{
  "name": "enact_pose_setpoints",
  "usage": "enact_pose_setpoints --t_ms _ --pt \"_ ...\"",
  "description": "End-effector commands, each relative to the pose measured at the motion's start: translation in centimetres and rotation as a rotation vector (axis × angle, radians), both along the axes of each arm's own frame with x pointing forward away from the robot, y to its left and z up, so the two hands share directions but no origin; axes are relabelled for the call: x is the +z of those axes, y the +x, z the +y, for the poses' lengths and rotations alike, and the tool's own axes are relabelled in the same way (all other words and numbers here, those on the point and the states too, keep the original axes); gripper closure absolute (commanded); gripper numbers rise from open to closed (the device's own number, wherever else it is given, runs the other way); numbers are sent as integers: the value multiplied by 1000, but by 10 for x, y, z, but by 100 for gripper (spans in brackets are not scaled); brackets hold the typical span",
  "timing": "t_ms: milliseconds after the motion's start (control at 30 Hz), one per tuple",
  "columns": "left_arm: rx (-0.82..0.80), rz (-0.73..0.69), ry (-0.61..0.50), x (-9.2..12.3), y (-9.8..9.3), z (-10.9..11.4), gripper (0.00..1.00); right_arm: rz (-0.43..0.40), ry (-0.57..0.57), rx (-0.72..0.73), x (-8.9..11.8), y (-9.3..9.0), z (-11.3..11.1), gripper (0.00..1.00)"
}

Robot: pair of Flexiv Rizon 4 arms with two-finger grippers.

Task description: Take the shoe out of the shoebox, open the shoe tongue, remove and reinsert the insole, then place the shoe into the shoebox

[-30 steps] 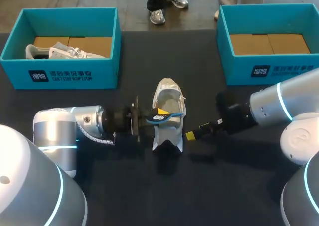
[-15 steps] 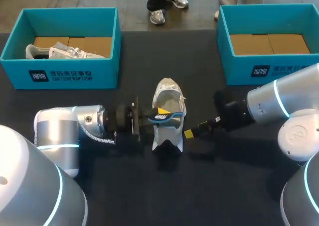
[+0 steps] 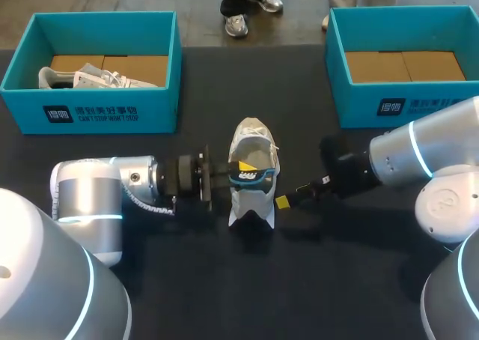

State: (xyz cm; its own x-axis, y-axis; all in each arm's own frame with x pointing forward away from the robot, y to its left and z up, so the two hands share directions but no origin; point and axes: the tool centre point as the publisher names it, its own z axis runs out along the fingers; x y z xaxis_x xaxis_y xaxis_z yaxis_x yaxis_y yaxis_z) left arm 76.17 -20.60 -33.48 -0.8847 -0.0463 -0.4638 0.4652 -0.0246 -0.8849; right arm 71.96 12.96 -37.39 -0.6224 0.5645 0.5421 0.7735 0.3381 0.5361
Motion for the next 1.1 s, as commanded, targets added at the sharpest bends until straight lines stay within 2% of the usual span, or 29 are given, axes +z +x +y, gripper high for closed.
enact_pose_setpoints --t_ms 33,233,267,300,333,400,1100 --pt "10 0 17 2 0 0 100 2 -1 -3 -2 1 4 0" --pt "21 -4 19 4 2 1 100 4 -1 -7 -2 1 4 0" --pt "21 -4 19 3 2 2 96 4 -1 -8 -2 1 4 0" --pt "23 -4 19 3 2 2 77 4 0 -9 -3 1 4 0" --pt "25 -3 18 3 3 2 69 4 0 -10 -3 1 3 0" --pt "26 0 15 3 3 3 67 6 0 -10 -4 1 3 0" --pt "-19 -16 -8 25 -18 11 69 2 2 -12 -3 0 6 0"
